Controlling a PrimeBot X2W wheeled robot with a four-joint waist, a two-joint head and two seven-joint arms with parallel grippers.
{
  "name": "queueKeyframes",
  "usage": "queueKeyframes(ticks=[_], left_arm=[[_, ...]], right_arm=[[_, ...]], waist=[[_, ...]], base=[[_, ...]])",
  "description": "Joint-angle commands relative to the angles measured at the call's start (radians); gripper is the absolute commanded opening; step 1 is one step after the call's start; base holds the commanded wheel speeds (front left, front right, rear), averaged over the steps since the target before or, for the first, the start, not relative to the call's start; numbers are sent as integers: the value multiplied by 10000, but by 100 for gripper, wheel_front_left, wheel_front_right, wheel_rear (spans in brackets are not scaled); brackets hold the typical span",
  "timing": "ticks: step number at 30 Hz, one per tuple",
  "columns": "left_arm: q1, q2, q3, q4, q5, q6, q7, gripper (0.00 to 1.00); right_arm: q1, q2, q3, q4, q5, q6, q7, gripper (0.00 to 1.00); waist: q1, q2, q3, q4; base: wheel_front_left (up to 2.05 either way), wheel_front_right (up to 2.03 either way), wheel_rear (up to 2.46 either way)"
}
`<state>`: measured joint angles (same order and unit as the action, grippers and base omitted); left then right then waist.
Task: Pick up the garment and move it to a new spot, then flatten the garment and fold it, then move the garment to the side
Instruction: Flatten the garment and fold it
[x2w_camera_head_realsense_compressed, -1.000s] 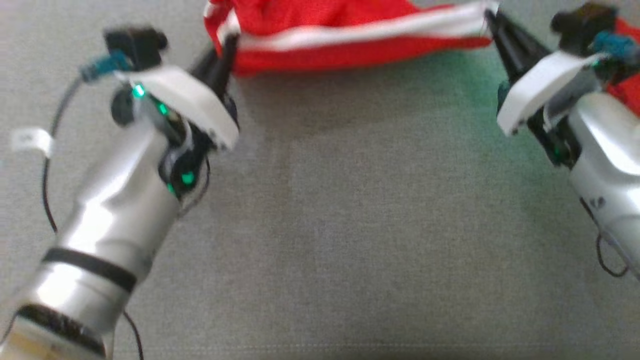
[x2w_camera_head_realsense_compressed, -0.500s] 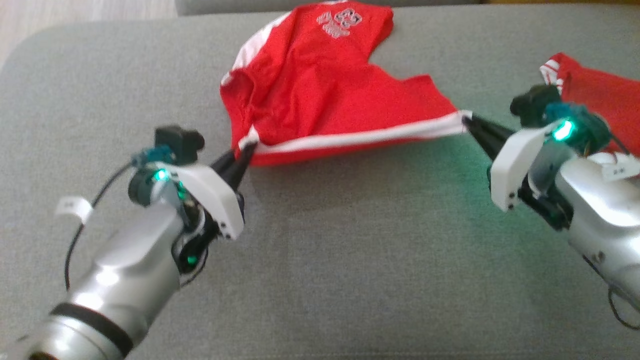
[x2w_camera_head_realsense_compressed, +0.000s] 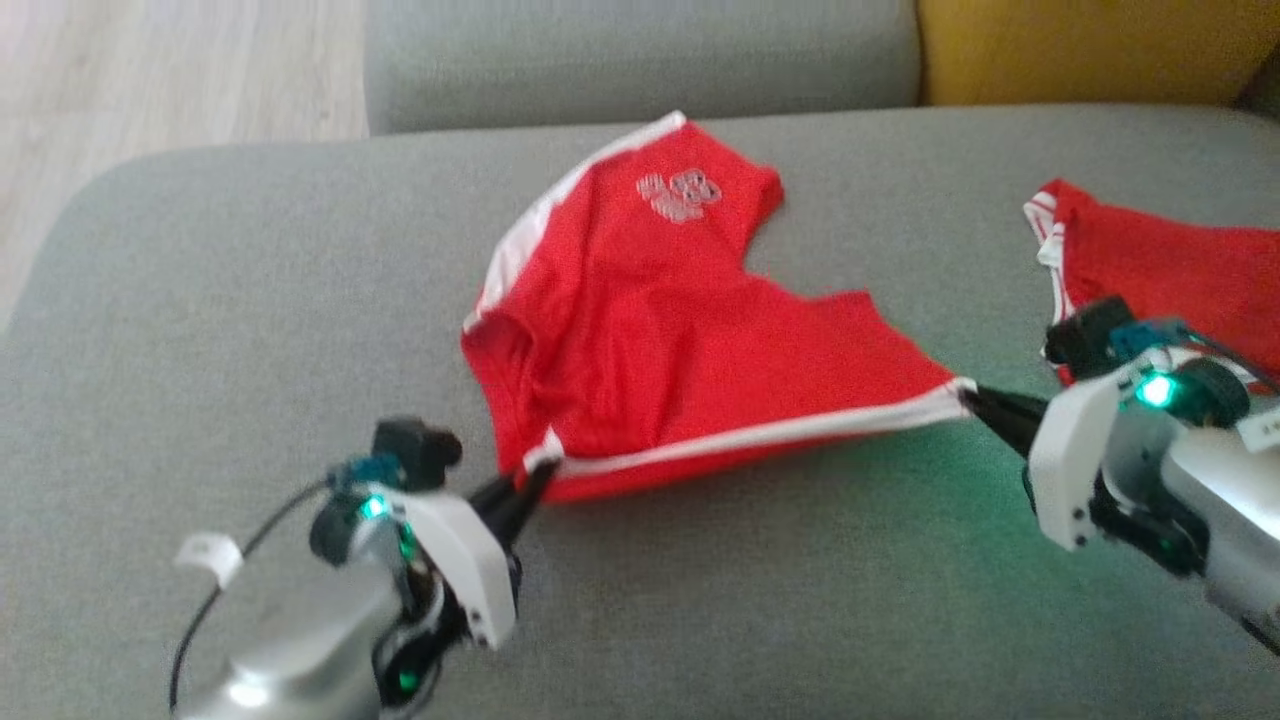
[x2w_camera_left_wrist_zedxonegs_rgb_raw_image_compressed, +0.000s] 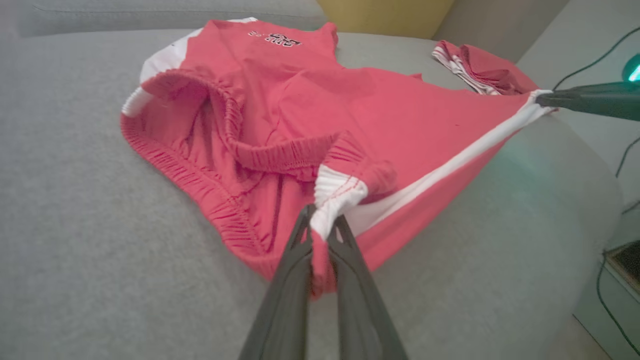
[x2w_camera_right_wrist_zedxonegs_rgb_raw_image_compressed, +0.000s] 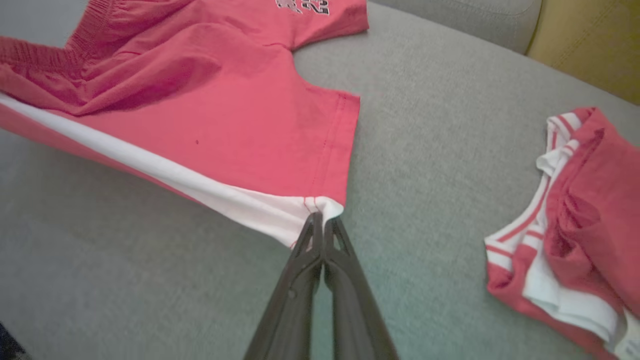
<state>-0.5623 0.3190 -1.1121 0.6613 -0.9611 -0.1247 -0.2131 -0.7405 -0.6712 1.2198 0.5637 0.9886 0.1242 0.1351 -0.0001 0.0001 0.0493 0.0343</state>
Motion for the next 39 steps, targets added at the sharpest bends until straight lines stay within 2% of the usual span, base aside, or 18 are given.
queueKeyframes(ticks=[1, 5, 7, 8, 15, 19, 25, 32, 39], left_arm=[[-184, 379, 286, -288, -71, -59, -101, 0], [488, 520, 95, -962, -173, -5, -74, 0], [935, 650, -16, -1620, -287, 153, 57, 0], [935, 650, -16, -1620, -287, 153, 57, 0], [1915, 1146, -405, -3684, -409, 854, 626, 0], [2028, 1386, -282, -4512, -443, 1234, 638, 0], [1540, 1563, 186, -5219, -531, 1516, 655, 0], [779, 1537, 722, -5655, -644, 1677, 709, 0], [72, 1033, 821, -5268, -615, 1606, 839, 0]], right_arm=[[163, -451, -29, -208, 99, 65, 40, 0], [568, -1069, 250, -908, 481, 65, 413, 0], [828, -1613, 328, -1288, 899, 65, 885, 0], [828, -1613, 328, -1288, 899, 65, 885, 0], [1421, -3042, 411, -2671, 1740, 65, 2079, 0], [1279, -3426, 99, -3095, 1837, 65, 2084, 0], [622, -3270, -360, -3151, 1300, 65, 2110, 0], [-618, -2750, -834, -3072, 440, 65, 2608, 0], [-2101, -1844, -872, -2445, -657, 65, 3043, 0]], waist=[[1, -1, -272, -38], [1, -1, -685, -71], [1, -1, -878, -87], [1, -1, -878, -87], [1, -1, -1140, -153], [1, -1, -1147, -127], [1, -1, -1001, 245], [1, -1, -369, 1035], [1, -1, 481, 1725]], base=[[0, 0, 0], [0, 0, 0], [0, 0, 0], [0, 0, 0], [0, 0, 0], [0, 0, 0], [0, 0, 0], [0, 0, 0], [0, 0, 0]])
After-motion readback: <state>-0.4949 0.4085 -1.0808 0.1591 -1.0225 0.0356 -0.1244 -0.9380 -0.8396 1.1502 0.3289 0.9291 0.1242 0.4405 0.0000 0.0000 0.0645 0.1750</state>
